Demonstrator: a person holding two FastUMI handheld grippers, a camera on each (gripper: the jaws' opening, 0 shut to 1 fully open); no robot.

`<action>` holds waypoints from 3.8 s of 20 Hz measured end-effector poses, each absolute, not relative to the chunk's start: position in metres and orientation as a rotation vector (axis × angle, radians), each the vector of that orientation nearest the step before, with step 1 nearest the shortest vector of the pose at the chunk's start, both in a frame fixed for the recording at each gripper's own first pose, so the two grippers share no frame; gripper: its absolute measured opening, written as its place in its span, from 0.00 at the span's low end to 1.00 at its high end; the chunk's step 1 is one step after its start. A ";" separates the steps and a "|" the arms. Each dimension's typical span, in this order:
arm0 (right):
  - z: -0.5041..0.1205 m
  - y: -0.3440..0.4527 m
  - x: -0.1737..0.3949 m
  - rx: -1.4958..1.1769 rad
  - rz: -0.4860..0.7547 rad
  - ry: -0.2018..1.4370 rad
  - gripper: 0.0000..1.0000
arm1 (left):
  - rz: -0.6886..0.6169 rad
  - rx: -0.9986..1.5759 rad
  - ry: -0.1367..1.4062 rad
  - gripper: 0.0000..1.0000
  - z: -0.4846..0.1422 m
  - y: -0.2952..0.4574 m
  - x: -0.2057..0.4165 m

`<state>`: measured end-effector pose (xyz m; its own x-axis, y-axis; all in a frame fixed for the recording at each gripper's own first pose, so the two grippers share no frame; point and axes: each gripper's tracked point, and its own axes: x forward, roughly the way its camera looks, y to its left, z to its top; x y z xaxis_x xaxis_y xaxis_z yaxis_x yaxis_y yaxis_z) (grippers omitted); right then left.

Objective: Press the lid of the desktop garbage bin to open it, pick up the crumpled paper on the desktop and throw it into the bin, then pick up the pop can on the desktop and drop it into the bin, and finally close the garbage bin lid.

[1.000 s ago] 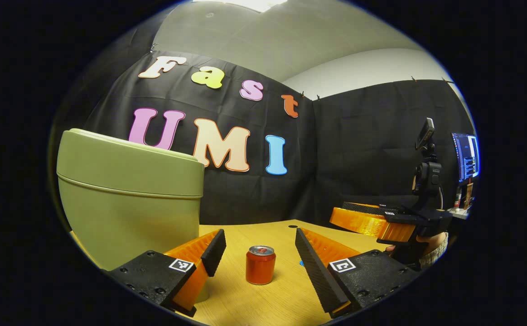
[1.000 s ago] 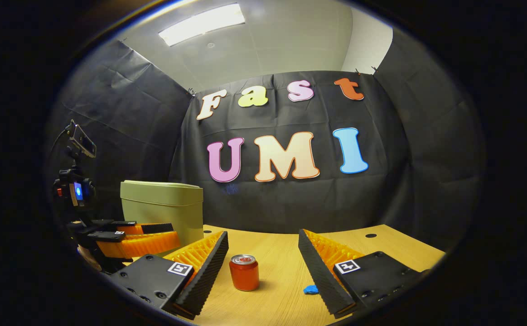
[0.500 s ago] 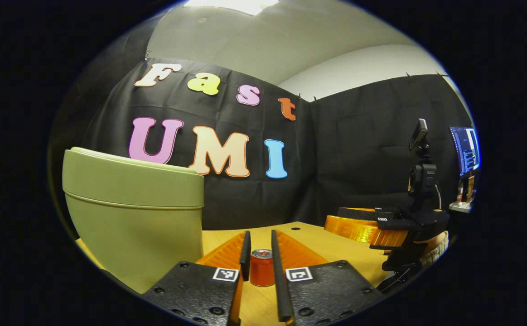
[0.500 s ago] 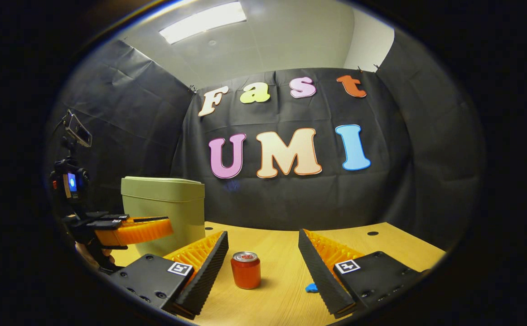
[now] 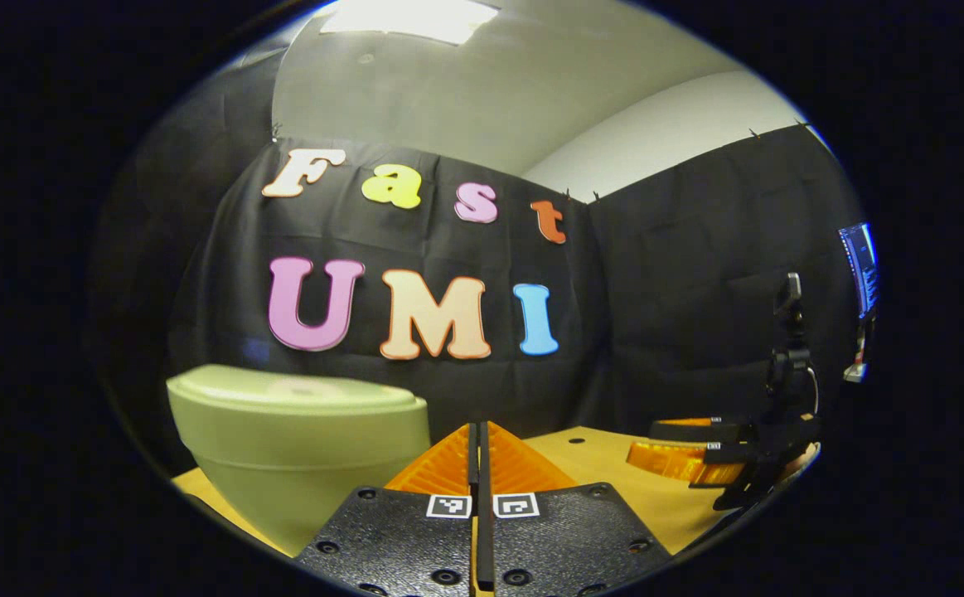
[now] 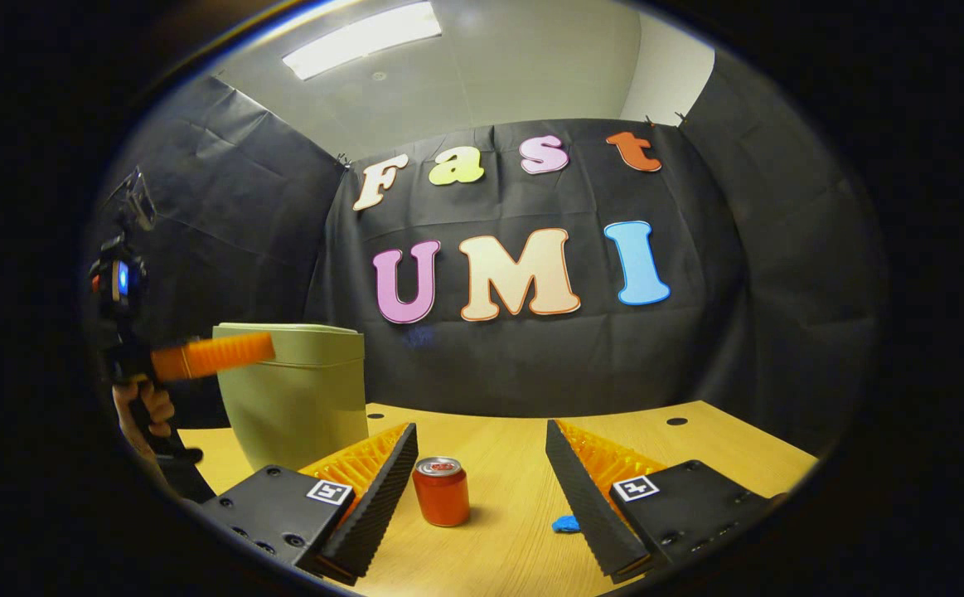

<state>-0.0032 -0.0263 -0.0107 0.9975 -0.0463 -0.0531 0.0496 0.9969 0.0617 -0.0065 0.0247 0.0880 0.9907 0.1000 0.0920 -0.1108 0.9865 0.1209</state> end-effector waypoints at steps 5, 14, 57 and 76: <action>-0.006 -0.025 -0.005 0.053 -0.043 0.040 0.98 | 0.295 0.241 -0.128 0.00 0.133 0.093 -0.013; 0.008 -0.029 -0.011 0.032 -0.058 0.009 0.98 | 0.412 0.219 0.036 0.00 0.100 0.146 -0.014; -0.002 -0.042 -0.010 0.021 -0.101 0.033 0.98 | 0.067 0.110 0.065 0.00 0.018 0.014 0.003; -0.121 -0.108 0.035 -0.102 -0.086 0.542 1.00 | -0.092 0.097 0.086 0.96 -0.029 -0.014 -0.002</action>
